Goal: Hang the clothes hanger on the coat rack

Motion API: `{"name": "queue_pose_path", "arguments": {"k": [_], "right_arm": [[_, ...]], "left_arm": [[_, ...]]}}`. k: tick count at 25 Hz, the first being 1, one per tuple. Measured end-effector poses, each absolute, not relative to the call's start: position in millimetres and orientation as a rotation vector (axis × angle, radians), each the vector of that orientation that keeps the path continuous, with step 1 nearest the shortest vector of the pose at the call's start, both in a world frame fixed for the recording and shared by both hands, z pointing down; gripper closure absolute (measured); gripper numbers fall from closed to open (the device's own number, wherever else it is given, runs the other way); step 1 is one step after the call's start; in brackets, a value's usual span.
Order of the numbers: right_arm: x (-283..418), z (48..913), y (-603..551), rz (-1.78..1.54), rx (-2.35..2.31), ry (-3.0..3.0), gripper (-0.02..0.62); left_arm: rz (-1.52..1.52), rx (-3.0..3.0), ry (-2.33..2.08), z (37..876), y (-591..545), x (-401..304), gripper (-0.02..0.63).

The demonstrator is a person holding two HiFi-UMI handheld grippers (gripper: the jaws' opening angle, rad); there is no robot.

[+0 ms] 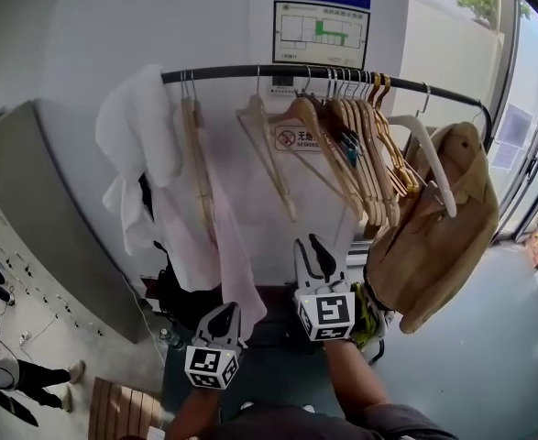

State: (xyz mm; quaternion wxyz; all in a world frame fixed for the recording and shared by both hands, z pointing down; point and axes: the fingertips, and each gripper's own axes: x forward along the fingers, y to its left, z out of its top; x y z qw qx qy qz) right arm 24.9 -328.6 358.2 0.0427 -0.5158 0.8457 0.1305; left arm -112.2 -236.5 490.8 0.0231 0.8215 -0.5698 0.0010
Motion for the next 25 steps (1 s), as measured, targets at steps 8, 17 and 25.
{"name": "queue_pose_path", "arguments": {"k": [8,17,25], "right_arm": [[41.1,426.6,-276.5,0.231,-1.578,2.630,0.578],[46.8,480.6,-251.1,0.151,-1.632,2.696,0.581],[47.1,482.2,-252.7,0.168,-1.639,2.704,0.581]], "left_arm": [[-0.024,2.579,-1.732,481.5,-242.9,-95.2,0.597],[-0.027,2.618,-1.701,478.4,-243.2,-76.7,0.597],[-0.020,2.646,-1.641,482.8,-239.1,-56.2,0.597]]}}
